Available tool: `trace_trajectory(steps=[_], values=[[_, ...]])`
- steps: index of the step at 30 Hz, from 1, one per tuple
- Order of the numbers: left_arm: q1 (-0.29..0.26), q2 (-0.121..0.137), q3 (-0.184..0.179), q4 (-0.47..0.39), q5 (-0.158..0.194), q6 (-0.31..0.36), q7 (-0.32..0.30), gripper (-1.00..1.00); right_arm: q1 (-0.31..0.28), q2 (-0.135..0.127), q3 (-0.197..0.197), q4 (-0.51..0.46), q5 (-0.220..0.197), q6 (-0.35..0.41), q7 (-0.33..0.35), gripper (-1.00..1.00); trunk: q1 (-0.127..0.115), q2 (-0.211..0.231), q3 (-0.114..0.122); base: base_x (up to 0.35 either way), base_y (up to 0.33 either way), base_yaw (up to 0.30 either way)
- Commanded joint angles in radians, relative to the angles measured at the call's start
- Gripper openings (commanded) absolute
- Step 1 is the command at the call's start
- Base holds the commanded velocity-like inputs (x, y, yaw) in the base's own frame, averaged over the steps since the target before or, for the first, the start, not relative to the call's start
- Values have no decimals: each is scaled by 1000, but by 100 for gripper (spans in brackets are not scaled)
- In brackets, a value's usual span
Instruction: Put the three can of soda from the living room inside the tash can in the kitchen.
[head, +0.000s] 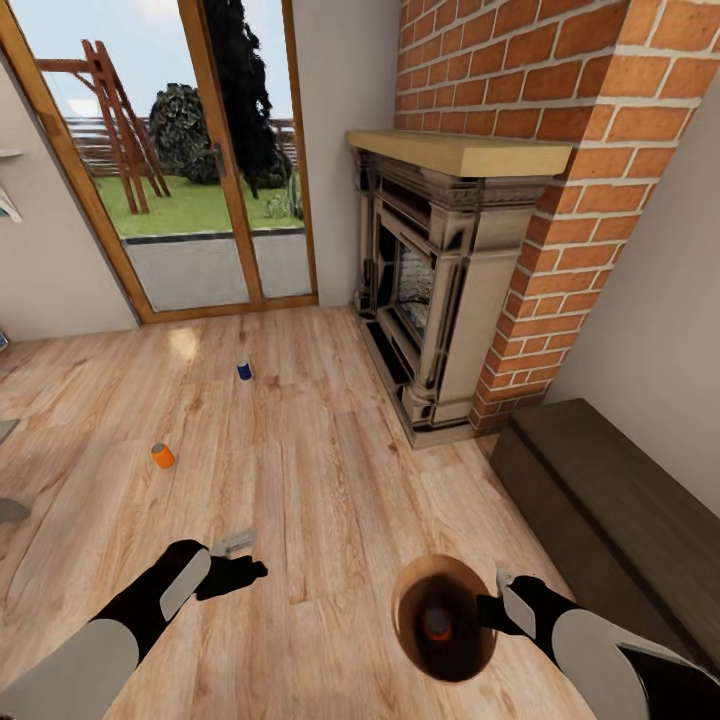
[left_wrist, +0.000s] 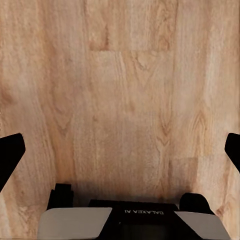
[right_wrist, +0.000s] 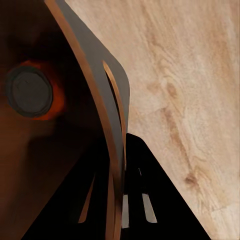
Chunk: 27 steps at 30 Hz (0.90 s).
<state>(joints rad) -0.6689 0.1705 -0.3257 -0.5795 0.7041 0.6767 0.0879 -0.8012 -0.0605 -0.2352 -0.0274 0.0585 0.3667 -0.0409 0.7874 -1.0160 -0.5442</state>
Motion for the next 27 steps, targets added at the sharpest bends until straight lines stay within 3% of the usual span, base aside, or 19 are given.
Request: trace_trajectory(steps=[1, 27], values=[[0, 0, -1, 7, 0, -5, -2, 100, 3, 0, -5, -1, -8, -9, 7, -100, 0, 0, 0, 0, 0, 0], [0, -2, -24, 40, -1, -80, -7, 100, 37, 3, 12, 1, -9, -84, 8, -100, 0, 0, 0, 0, 0, 0]])
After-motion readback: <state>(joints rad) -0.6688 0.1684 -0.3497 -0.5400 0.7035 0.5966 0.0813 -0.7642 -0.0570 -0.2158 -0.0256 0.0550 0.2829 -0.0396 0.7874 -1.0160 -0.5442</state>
